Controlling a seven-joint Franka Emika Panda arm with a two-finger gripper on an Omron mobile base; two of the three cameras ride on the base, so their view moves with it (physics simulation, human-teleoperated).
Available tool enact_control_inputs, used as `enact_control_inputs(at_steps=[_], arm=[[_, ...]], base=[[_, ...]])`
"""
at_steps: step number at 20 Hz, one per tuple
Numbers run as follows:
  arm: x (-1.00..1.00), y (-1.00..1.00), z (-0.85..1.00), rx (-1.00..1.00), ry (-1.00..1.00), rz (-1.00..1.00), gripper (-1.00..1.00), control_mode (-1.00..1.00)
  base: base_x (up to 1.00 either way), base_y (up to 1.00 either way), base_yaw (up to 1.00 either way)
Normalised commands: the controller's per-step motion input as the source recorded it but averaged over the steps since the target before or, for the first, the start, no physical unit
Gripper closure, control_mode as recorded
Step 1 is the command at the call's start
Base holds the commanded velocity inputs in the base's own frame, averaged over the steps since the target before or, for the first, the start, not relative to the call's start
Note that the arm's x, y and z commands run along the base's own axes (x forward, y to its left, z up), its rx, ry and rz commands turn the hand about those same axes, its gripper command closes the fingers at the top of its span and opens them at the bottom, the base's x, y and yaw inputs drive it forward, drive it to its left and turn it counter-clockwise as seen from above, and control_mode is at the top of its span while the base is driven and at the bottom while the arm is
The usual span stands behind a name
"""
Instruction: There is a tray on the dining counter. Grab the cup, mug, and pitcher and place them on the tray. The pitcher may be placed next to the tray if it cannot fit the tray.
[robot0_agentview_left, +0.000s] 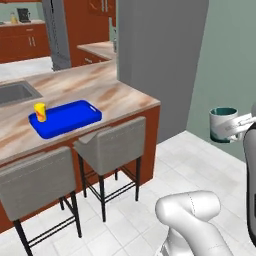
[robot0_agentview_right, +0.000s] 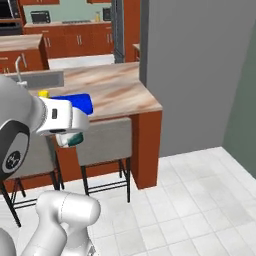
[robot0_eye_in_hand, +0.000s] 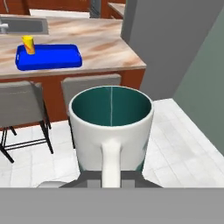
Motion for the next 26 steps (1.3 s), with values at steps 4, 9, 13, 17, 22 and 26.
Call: enact_control_inputs(at_steps=[4, 9, 13, 17, 22, 26], arm=[[0.0, 0.0, 0.0, 0.0, 0.0, 0.0, 1.0, 1.0], [0.0, 0.0, 0.0, 0.0, 0.0, 0.0, 1.0, 1.0], [0.0, 0.0, 0.0, 0.0, 0.0, 0.0, 1.0, 1.0], [0.0, 0.0, 0.0, 0.0, 0.0, 0.0, 1.0, 1.0], [0.0, 0.0, 0.0, 0.0, 0.0, 0.0, 1.0, 1.0], [0.0, 0.0, 0.0, 0.0, 0.0, 0.0, 1.0, 1.0]], base=[[0.33, -0.02, 0.36], [0.35, -0.09, 0.35], [0.48, -0.12, 0.3], [0.6, -0.14, 0.24], [0.64, -0.09, 0.18], [0.57, 0.0, 0.15]])
